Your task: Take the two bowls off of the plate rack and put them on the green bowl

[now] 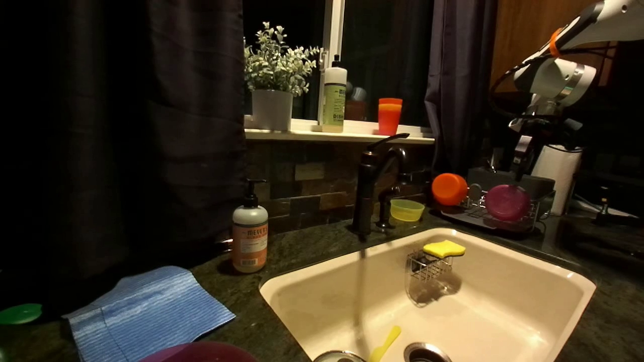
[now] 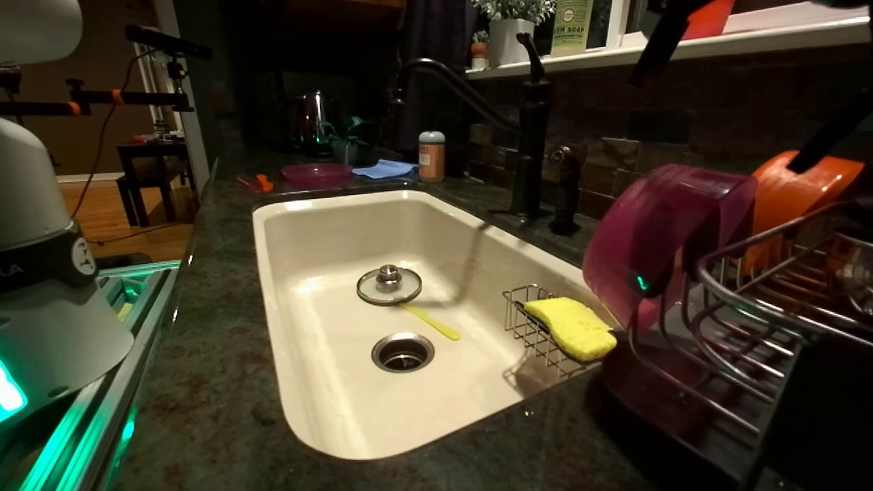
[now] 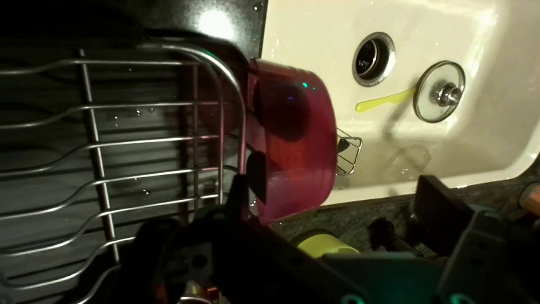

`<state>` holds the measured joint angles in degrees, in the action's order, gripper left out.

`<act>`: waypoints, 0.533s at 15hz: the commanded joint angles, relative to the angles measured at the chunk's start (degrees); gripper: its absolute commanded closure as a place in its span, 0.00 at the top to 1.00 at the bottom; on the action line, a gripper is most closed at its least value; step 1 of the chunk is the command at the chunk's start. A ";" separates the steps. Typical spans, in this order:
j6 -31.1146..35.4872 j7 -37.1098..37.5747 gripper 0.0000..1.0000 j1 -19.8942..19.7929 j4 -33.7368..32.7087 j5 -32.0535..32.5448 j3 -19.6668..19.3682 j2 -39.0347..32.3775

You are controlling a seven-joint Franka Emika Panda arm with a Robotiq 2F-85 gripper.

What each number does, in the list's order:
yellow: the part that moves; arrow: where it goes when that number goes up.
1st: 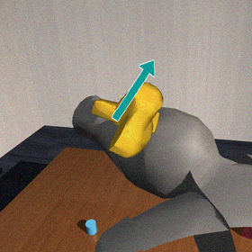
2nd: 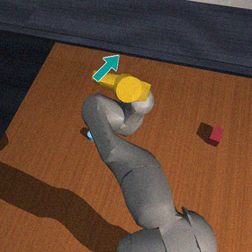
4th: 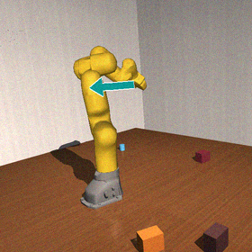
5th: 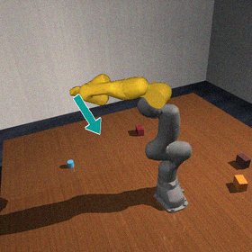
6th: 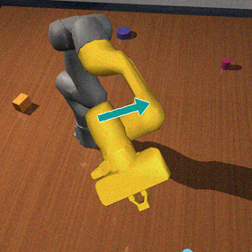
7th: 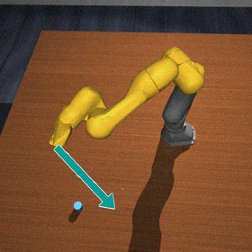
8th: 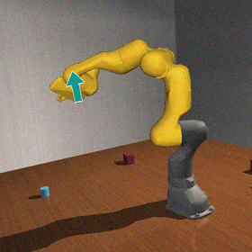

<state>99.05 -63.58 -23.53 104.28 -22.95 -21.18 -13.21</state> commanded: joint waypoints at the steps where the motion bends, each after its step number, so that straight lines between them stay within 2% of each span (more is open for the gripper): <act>1: 0.15 2.10 1.00 -1.21 -1.49 3.23 1.24 -1.59; 8: 0.11 2.43 0.99 -2.20 -1.44 1.34 2.72 -3.25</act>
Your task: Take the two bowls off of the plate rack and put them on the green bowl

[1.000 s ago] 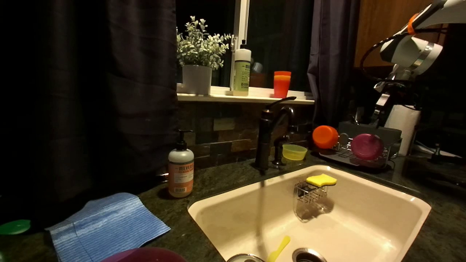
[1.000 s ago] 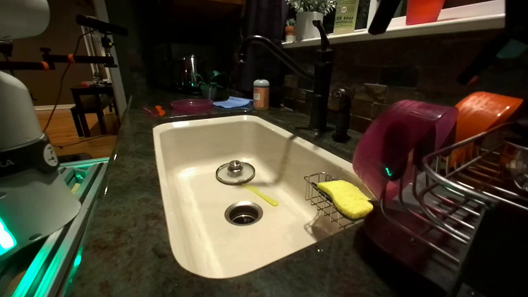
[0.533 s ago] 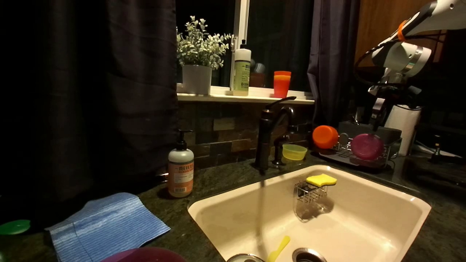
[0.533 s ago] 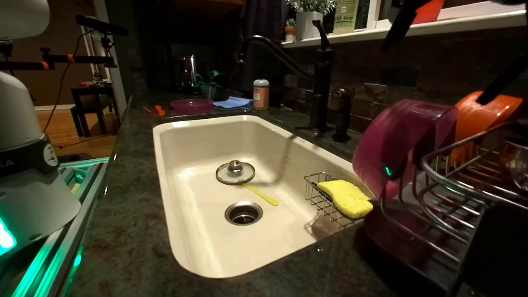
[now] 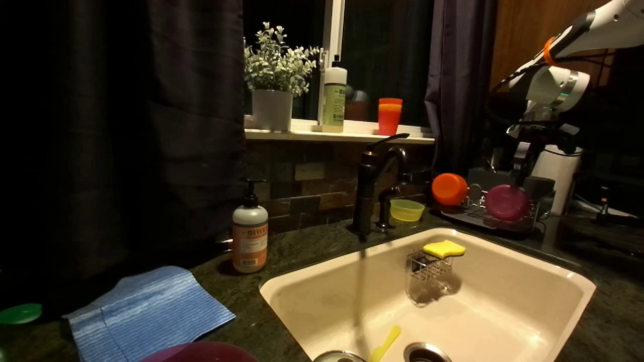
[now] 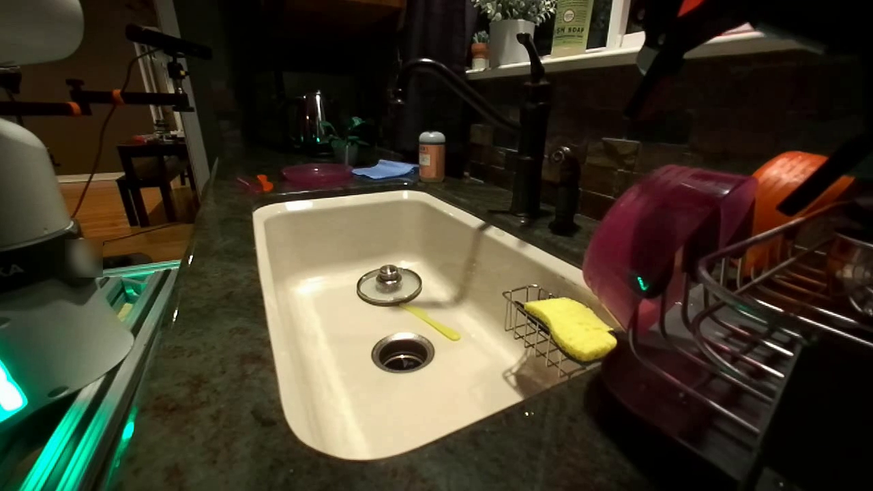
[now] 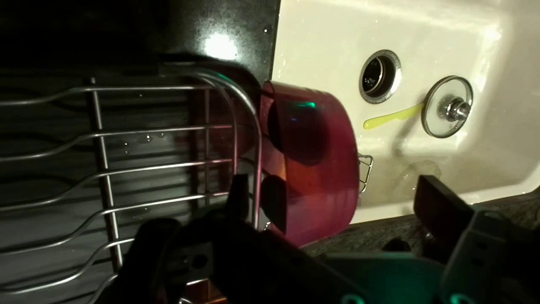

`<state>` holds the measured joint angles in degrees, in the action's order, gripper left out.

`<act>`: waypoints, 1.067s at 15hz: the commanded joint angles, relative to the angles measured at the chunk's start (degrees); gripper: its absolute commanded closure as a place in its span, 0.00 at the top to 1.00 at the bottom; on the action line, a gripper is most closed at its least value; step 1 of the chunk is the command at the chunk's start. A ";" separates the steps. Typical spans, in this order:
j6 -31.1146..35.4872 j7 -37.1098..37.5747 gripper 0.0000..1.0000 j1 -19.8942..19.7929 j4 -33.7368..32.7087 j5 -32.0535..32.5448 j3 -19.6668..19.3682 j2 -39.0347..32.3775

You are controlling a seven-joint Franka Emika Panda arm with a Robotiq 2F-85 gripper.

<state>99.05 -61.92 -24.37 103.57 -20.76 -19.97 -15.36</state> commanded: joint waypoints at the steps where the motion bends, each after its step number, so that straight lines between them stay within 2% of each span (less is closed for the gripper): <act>1: -0.04 0.74 0.98 -1.51 -0.83 -1.16 1.77 -1.31; 6: -0.03 1.30 0.93 -1.75 -0.97 -1.32 2.56 -2.11; 8: 0.04 1.61 0.86 -1.80 -1.00 -1.25 2.79 -2.29; 10: -0.04 1.83 0.68 -1.80 -1.09 -1.16 2.97 -2.41; 11: -0.04 1.85 0.67 -1.78 -1.13 -0.98 3.01 -2.41; 12: -0.08 1.86 0.55 -1.78 -1.19 -0.80 3.03 -2.40; 14: -0.01 2.02 0.38 -1.80 -1.41 -0.65 3.00 -2.43; 16: 0.08 2.11 0.24 -1.81 -1.63 -0.46 2.96 -2.42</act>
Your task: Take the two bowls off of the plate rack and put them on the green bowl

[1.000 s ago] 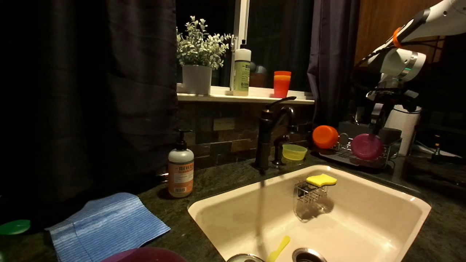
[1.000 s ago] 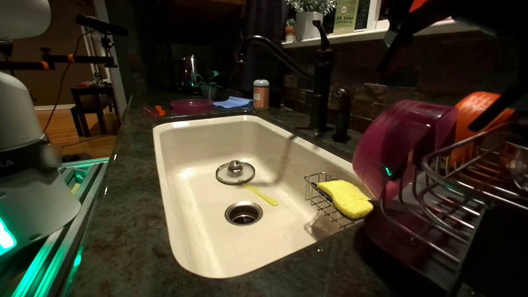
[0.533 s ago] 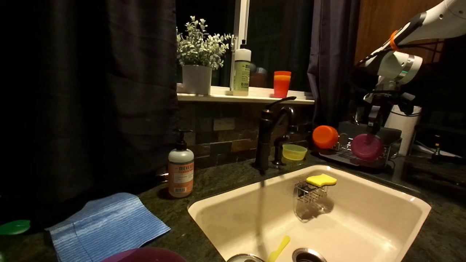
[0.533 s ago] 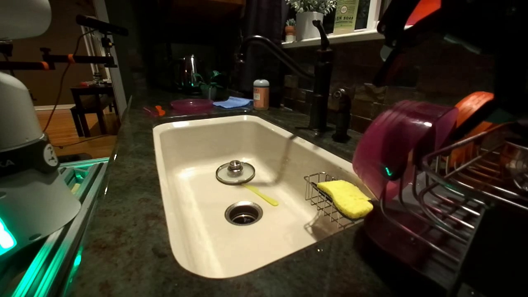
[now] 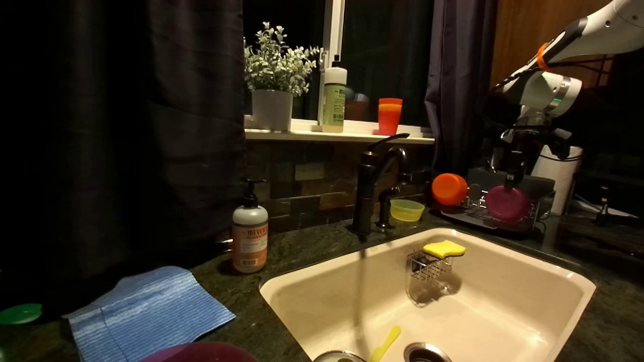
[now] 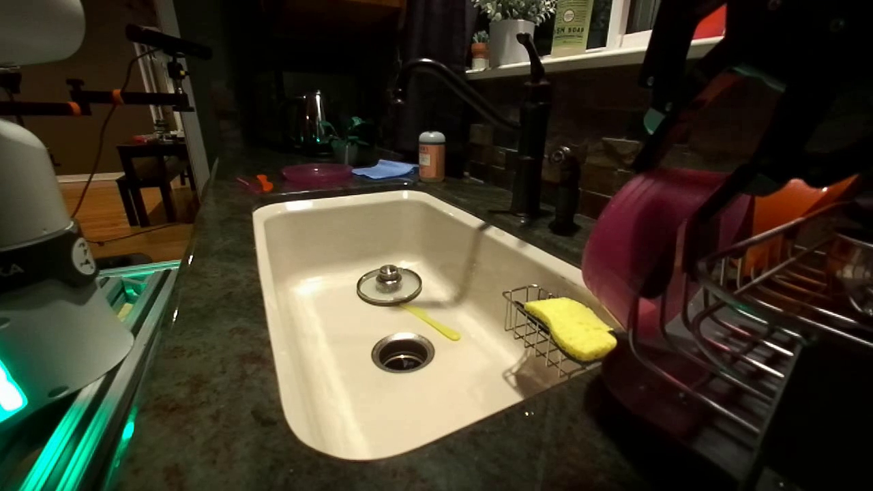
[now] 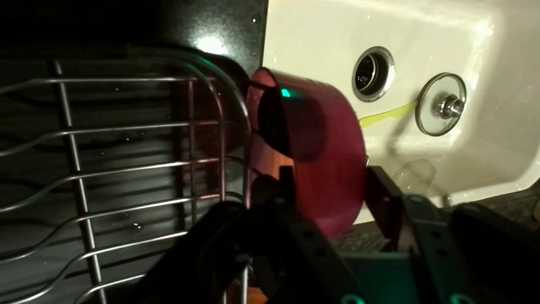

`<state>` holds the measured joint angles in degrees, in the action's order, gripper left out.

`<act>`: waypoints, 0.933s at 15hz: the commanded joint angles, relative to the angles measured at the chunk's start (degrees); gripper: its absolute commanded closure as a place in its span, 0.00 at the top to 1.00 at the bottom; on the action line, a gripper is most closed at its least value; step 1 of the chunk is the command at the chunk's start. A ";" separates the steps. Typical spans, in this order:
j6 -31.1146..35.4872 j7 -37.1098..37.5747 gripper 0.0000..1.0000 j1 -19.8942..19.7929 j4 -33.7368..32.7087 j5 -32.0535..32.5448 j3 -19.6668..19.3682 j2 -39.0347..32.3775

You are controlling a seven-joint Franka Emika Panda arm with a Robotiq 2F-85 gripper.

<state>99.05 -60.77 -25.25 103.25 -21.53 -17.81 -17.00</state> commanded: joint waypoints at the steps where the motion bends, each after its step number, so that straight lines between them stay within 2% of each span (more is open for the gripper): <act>1: -0.29 1.08 0.18 -0.90 -1.33 0.25 0.86 -0.74; 2: -0.30 1.29 0.18 -0.88 -1.40 0.33 0.97 -0.81; 4: -1.56 1.66 0.07 -0.90 -1.47 0.15 1.27 -0.91; 6: -2.33 1.81 0.01 -0.84 -1.16 -0.39 1.73 -0.92; 7: -2.19 1.89 0.05 -0.82 -1.19 -0.37 1.90 -0.97; 14: -2.39 1.99 0.04 -0.75 -0.28 -2.95 2.67 -0.20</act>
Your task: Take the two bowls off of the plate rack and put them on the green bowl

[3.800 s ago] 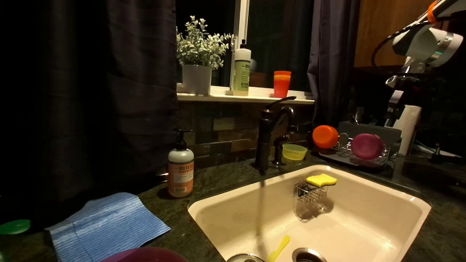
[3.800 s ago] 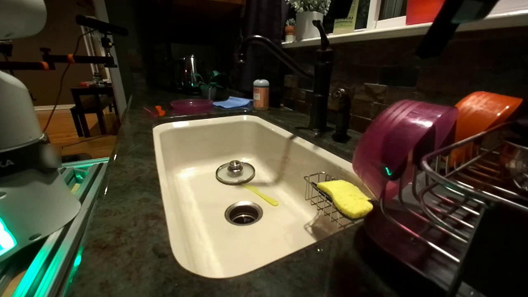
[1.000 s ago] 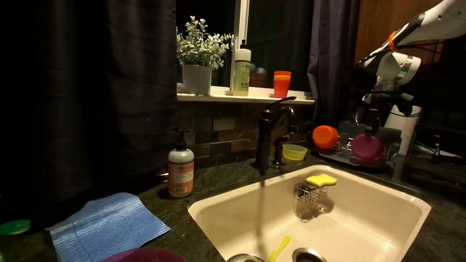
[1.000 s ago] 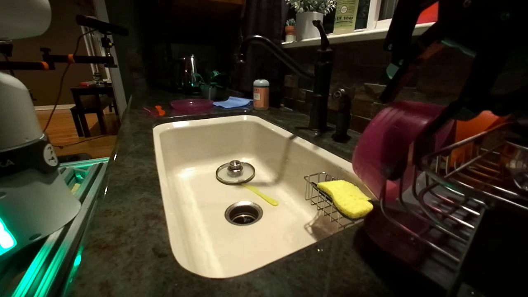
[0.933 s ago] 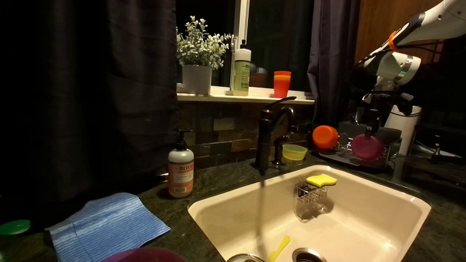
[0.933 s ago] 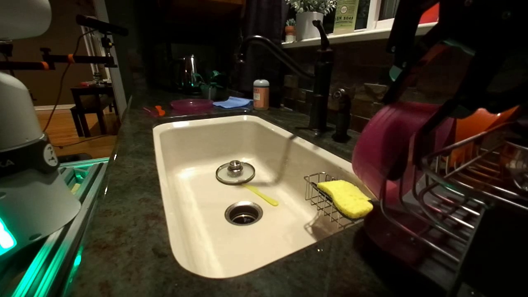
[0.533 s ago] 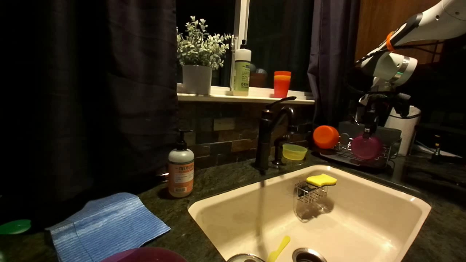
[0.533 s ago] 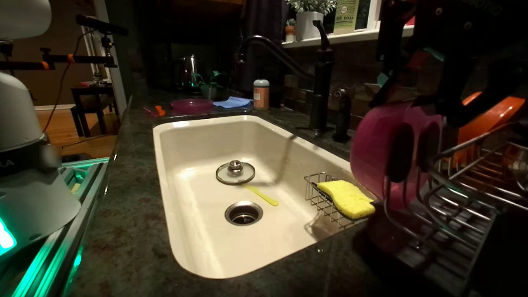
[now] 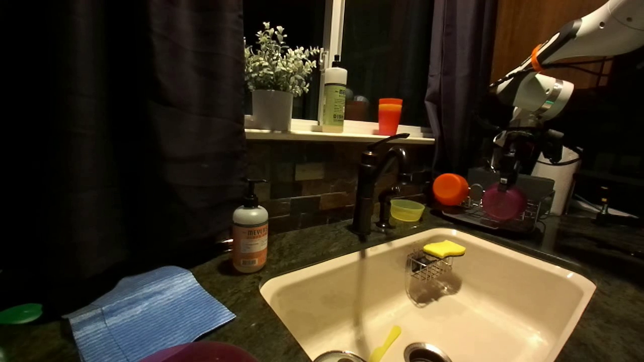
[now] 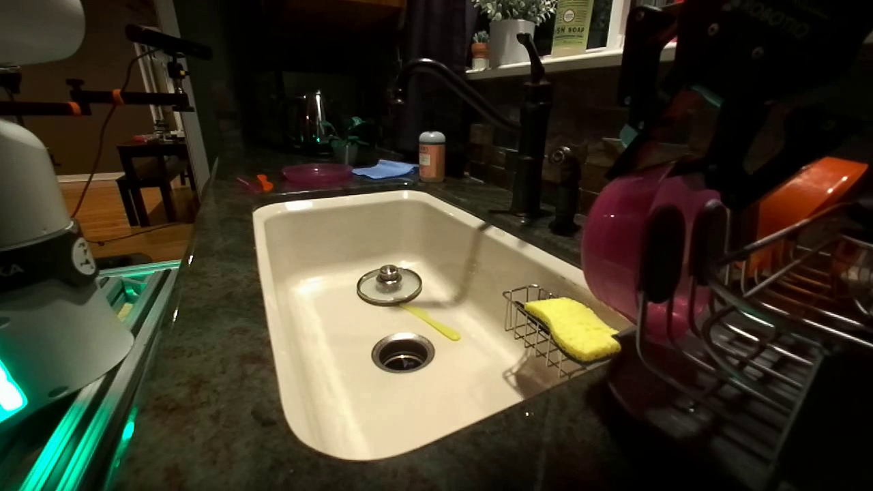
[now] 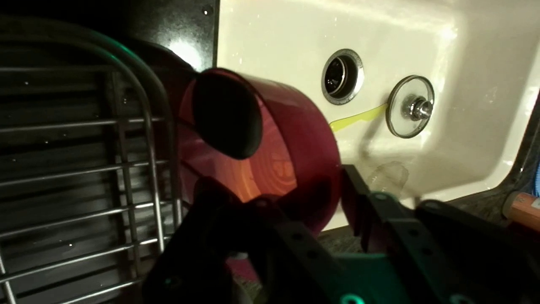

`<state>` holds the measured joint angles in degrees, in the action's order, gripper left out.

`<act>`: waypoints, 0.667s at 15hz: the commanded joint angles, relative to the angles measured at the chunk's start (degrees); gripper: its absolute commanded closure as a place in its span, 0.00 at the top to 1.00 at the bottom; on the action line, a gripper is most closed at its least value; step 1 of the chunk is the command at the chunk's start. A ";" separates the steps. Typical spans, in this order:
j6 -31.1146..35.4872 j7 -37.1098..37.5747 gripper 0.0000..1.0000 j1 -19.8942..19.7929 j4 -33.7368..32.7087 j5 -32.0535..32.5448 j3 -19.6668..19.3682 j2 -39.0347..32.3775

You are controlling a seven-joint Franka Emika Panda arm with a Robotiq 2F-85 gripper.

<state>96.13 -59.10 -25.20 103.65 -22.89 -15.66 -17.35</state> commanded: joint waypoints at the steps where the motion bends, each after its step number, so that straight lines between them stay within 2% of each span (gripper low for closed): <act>1: 0.48 0.50 0.03 -0.69 -0.32 -2.21 0.67 0.23; 10: 0.92 4.99 0.03 0.77 1.48 -3.81 1.81 1.43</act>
<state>96.14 -56.74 -24.72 103.93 -25.84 -14.11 -17.33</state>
